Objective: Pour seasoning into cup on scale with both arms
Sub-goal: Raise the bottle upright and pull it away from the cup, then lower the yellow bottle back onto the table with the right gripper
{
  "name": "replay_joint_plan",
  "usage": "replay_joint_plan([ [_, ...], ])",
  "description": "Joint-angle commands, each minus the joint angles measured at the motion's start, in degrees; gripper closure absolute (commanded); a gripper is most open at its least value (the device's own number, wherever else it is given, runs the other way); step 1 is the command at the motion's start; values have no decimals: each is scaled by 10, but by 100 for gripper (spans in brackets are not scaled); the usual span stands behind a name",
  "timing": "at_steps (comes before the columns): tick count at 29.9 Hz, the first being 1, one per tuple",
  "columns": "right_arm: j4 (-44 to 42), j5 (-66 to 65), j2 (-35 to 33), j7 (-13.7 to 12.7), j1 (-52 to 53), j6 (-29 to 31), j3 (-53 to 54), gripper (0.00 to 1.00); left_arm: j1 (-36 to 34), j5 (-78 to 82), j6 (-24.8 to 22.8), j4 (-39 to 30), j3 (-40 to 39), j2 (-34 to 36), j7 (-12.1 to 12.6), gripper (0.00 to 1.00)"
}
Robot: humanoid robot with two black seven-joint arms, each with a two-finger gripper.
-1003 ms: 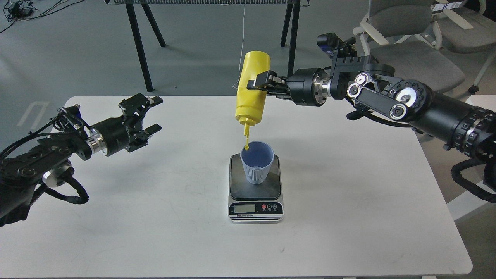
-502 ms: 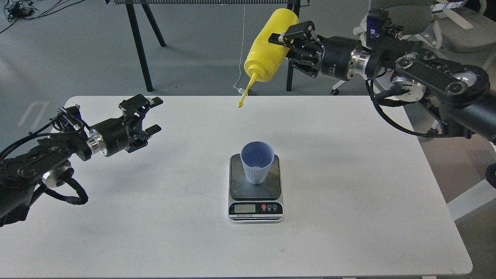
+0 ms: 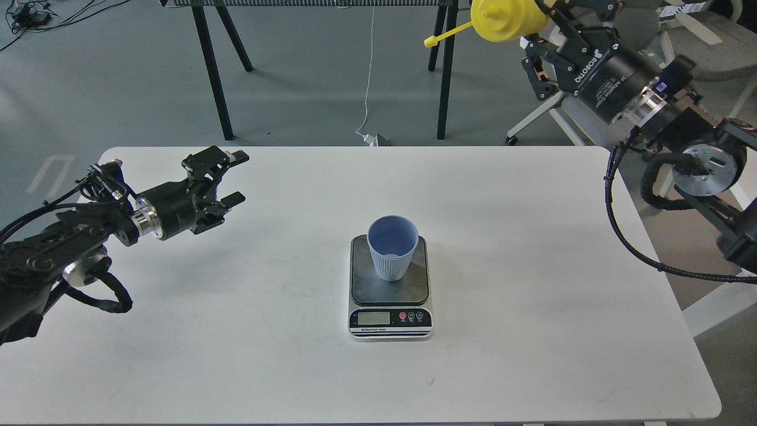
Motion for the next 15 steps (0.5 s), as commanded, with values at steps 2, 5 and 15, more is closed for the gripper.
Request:
replay_joint_plan([
  [2,21,114,-27,0,-84,0,40,86,-1,0,0,0,0,0,0,0],
  [5,23,173,-30,3,-133,0,49,87,-1,0,0,0,1,2,0,0],
  [15,30,304,-14,11,-242,0,54,86,1,0,0,0,2,7,0,0],
])
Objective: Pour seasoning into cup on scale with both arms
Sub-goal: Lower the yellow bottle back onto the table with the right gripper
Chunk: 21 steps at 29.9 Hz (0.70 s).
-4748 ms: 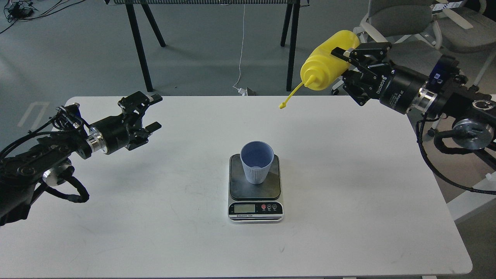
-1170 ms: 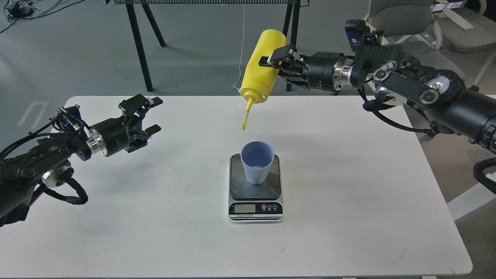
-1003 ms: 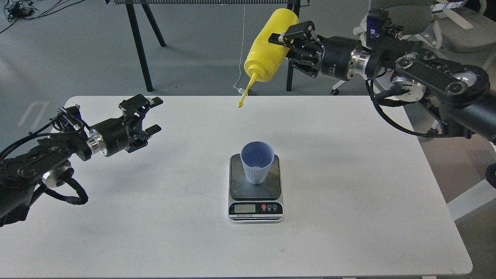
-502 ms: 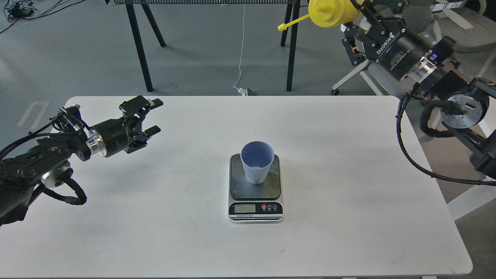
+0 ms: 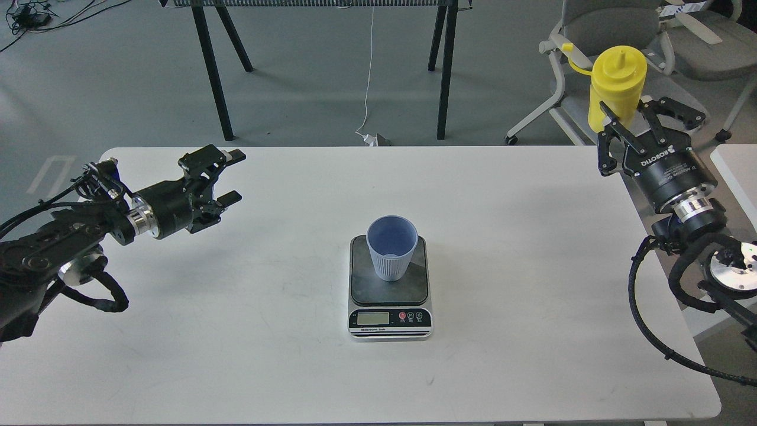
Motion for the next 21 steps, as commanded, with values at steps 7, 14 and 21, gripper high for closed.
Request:
replay_joint_plan([
  [7,18,63,48,27,-88,0,0,86,8,1,0,0,0,1,0,0],
  [14,24,63,79,29,-139,0,0,86,11,15,0,-1,0,1,0,0],
  [21,28,62,93,29,-163,0,0,85,11,16,0,-1,0,1,0,0],
])
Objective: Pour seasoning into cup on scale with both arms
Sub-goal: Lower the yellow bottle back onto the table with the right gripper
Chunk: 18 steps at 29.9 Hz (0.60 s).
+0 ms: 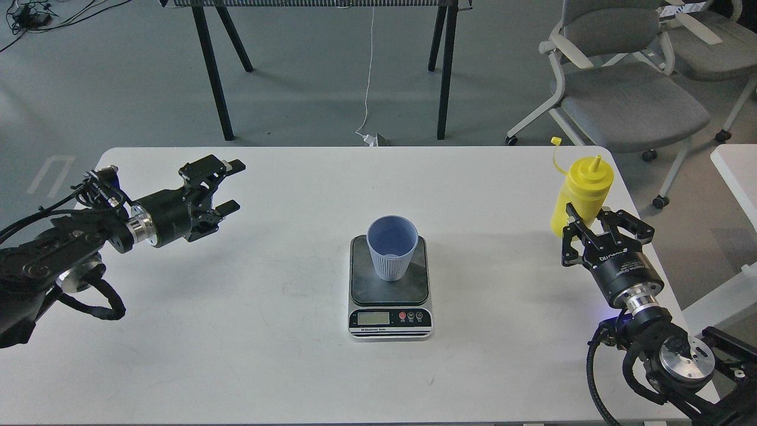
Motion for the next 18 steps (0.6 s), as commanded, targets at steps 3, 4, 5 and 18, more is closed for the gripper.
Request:
replay_joint_plan([
  [3,0,-1,8,-1,-15,0,-2,85,0,0,0,0,0,-1,0,0],
  [4,0,-1,10,-2,-17,0,-2,85,0,0,0,-1,0,-1,0,0],
  [5,0,-3,13,-2,-20,0,-4,85,0,0,0,-1,0,0,0,0],
  [18,-6,-11,27,-8,-35,0,-11,83,-1,0,0,-1,0,-2,0,0],
])
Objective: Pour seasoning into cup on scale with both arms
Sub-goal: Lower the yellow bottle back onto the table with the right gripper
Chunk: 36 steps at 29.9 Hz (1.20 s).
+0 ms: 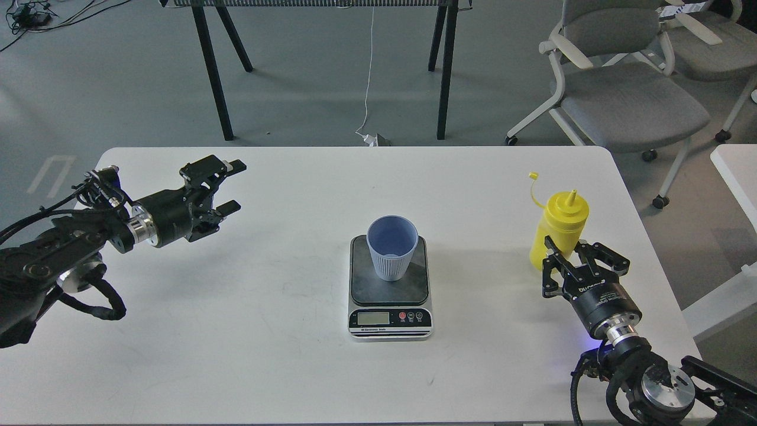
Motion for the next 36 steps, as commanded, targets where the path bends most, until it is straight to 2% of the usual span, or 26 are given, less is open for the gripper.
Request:
replay_joint_plan([
  [1,-5,-3,0,-1,-1,0,-1,83,0,0,0,1,0,0,0,0],
  [10,-18,-35,16,-1,-6,0,-4,80,0,0,0,0,0,0,0,0],
  [18,-24,-37,18,-2,-11,0,-5,70,0,0,0,0,0,1,0,0],
  [23,-24,-37,17,-2,-10,0,-5,58,0,0,0,0,0,0,0,0],
  [25,-24,-37,17,-2,-11,0,-5,49,0,0,0,0,0,0,0,0],
  [27,-22,-37,17,-2,-12,0,-5,36,0,0,0,0,0,0,0,0],
  [30,-20,-37,17,-2,-13,0,-5,30,0,0,0,0,0,1,0,0],
  [33,-18,-37,16,-2,-13,0,-5,11,-1,0,0,-1,0,1,0,0],
  [36,-16,-38,15,-2,-15,0,-5,4,-2,0,0,-1,0,1,0,0],
])
